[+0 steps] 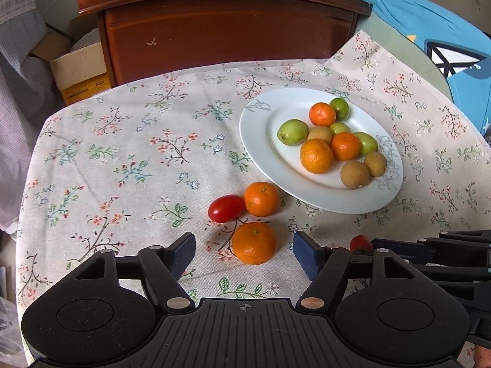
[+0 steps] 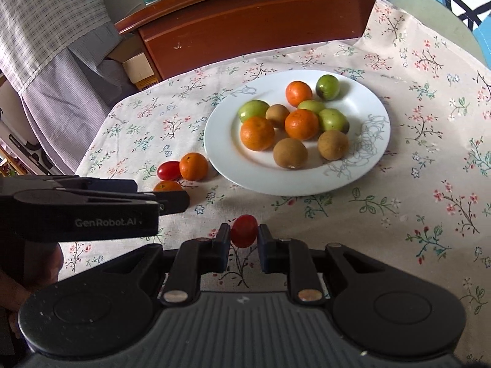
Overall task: Organize fruits
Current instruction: 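Close the left gripper on a mandarin while the right gripper grasps a cherry tomato, then carry the mandarin with the left tool onto the plate while the right tool carries the tomato there, then open both grippers to release the mandarin and tomato on the plate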
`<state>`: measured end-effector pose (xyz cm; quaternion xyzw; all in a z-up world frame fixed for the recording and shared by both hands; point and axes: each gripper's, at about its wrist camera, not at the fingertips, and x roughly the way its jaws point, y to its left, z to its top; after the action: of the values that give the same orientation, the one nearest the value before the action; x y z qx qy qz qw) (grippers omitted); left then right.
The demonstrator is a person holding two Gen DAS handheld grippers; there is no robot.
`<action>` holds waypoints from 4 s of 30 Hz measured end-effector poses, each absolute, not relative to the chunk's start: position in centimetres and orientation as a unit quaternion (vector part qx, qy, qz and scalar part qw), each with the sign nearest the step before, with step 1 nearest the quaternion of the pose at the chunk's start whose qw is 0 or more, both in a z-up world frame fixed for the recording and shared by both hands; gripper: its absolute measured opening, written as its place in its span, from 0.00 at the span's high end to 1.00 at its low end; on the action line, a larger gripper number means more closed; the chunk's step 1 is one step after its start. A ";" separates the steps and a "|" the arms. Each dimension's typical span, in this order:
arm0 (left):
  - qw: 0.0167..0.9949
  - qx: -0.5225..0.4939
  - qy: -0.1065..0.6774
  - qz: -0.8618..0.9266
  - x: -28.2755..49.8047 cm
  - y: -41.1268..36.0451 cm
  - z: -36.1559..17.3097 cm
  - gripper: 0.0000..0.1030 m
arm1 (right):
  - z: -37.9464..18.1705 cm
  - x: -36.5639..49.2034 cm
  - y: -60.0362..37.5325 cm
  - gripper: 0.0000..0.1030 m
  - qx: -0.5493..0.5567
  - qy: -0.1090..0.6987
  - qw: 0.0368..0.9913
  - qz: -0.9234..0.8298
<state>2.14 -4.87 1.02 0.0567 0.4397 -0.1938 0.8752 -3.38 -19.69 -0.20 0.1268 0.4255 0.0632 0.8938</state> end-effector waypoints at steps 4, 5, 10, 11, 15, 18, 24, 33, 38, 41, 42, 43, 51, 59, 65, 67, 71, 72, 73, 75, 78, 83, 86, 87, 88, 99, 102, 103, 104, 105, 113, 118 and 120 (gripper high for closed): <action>0.873 0.065 0.441 -0.196 2.1 -5.2 0.6 0.44 | -0.3 -3.3 -19.7 0.82 0.129 0.426 0.893 0.062; 0.873 0.066 0.441 -0.197 2.1 -5.3 0.5 0.47 | -0.3 -3.3 -19.7 0.82 0.129 0.426 0.893 0.062; 0.874 0.068 0.436 -0.202 2.2 -5.5 0.4 0.58 | -0.4 -3.2 -19.7 0.82 0.131 0.428 0.892 0.062; 0.874 0.067 0.436 -0.203 2.2 -5.5 0.4 0.58 | -0.5 -3.2 -19.8 0.82 0.132 0.429 0.892 0.062; 0.876 0.067 0.432 -0.205 2.2 -5.5 0.4 0.66 | -0.6 -3.1 -19.9 0.82 0.135 0.430 0.891 0.060; 0.876 0.062 0.431 -0.207 2.3 -5.5 0.5 0.71 | -0.5 -3.1 -20.0 0.82 0.140 0.430 0.890 0.060; 0.881 0.062 0.421 -0.207 1.8 -5.5 1.2 0.71 | -0.3 -3.1 -20.0 0.82 0.144 0.427 0.891 0.061; 0.892 0.059 0.396 -0.210 1.1 -5.7 3.4 0.72 | 0.9 -3.5 -20.3 0.82 0.153 0.413 0.896 0.060; 0.898 0.058 0.380 -0.214 0.6 -5.9 4.7 0.71 | 1.8 -3.7 -20.6 0.82 0.157 0.401 0.901 0.061; 0.901 0.054 0.371 -0.219 0.5 -6.0 5.5 0.71 | 2.6 -3.8 -20.9 0.82 0.160 0.391 0.904 0.062; 0.902 0.052 0.367 -0.220 0.4 -6.0 5.8 0.71 | 2.9 -3.8 -21.0 0.82 0.162 0.387 0.906 0.061; 0.904 0.051 0.362 -0.222 0.4 -6.1 6.2 0.71 | 3.3 -3.9 -21.2 0.82 0.165 0.383 0.907 0.061; 0.911 0.037 0.337 -0.234 0.9 -6.5 8.3 0.71 | 5.6 -3.6 -23.3 0.82 0.185 0.350 0.917 0.042; 0.911 0.015 0.329 -0.247 3.5 -6.8 9.3 0.71 | 7.2 -2.4 -25.5 0.82 0.184 0.331 0.925 0.025; 0.911 0.007 0.330 -0.249 5.7 -7.5 8.8 0.71 | 7.6 -0.7 -26.5 0.82 0.160 0.328 0.931 0.028; 0.910 0.006 0.331 -0.251 6.5 -7.9 8.5 0.71 | 7.2 0.0 -27.0 0.82 0.169 0.330 0.928 0.024; 0.905 0.001 0.341 -0.253 7.9 -8.6 7.7 0.71 | 6.2 1.1 -28.0 0.82 0.189 0.340 0.921 0.017; 0.904 0.001 0.343 -0.254 8.2 -8.8 7.4 0.71 | 5.9 1.4 -28.2 0.82 0.190 0.342 0.920 0.015; 0.903 0.002 0.344 -0.255 8.4 -8.9 7.2 0.71 | 5.7 1.6 -28.3 0.82 0.192 0.344 0.919 0.013; 0.902 0.000 0.348 -0.257 9.0 -9.2 6.7 0.71 | 5.3 2.1 -28.6 0.82 0.196 0.346 0.917 0.010; 0.900 -0.003 0.353 -0.256 9.7 -9.5 6.1 0.71 | 4.8 2.9 -28.8 0.82 0.201 0.350 0.915 0.010; 0.896 -0.008 0.362 -0.256 10.8 -10.1 5.1 0.71 | 3.9 3.9 -28.8 0.82 0.200 0.357 0.912 0.006; 0.893 -0.013 0.371 -0.256 11.5 -10.3 4.3 0.71 | 3.3 4.5 -28.9 0.82 0.202 0.364 0.909 0.001; 0.891 -0.013 0.373 -0.257 11.7 -10.5 4.1 0.71 | 3.0 4.6 -28.9 0.82 0.203 0.365 0.909 -0.001; 0.890 -0.013 0.374 -0.259 11.8 -10.6 3.9 0.71 | 2.9 4.8 -29.0 0.82 0.203 0.367 0.908 -0.003; 0.895 -0.031 0.363 -0.260 11.5 -10.6 5.0 0.51 | 2.3 5.3 -29.3 0.78 0.221 0.364 0.905 -0.003; 0.897 -0.033 0.363 -0.250 11.2 -10.0 6.0 0.47 | 2.7 5.2 -29.0 0.78 0.220 0.358 0.907 0.001; 0.898 -0.033 0.365 -0.245 11.2 -9.8 6.4 0.44 | 2.8 5.1 -28.9 0.78 0.220 0.358 0.907 0.005; 0.898 -0.032 0.365 -0.241 11.0 -9.5 6.7 0.43 | 2.8 5.1 -28.8 0.78 0.221 0.357 0.907 0.009; 0.900 -0.031 0.364 -0.238 10.9 -9.3 7.1 0.38 | 2.9 5.1 -28.7 0.78 0.223 0.357 0.907 0.014; 0.911 -0.010 0.352 -0.216 9.3 -7.3 9.3 0.29 | 3.4 4.8 -27.6 0.77 0.223 0.357 0.906 0.042; 0.912 0.007 0.357 -0.203 8.2 -6.0 9.7 0.28 | 3.5 4.5 -26.7 0.77 0.221 0.361 0.904 0.059; 0.910 0.013 0.362 -0.200 7.8 -5.6 9.6 0.28 | 3.5 4.4 -26.3 0.77 0.216 0.363 0.904 0.069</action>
<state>7.79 -5.60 9.62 0.0134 0.3621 -0.2002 0.9103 4.37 -26.29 3.53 0.2162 0.3631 0.0689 0.9037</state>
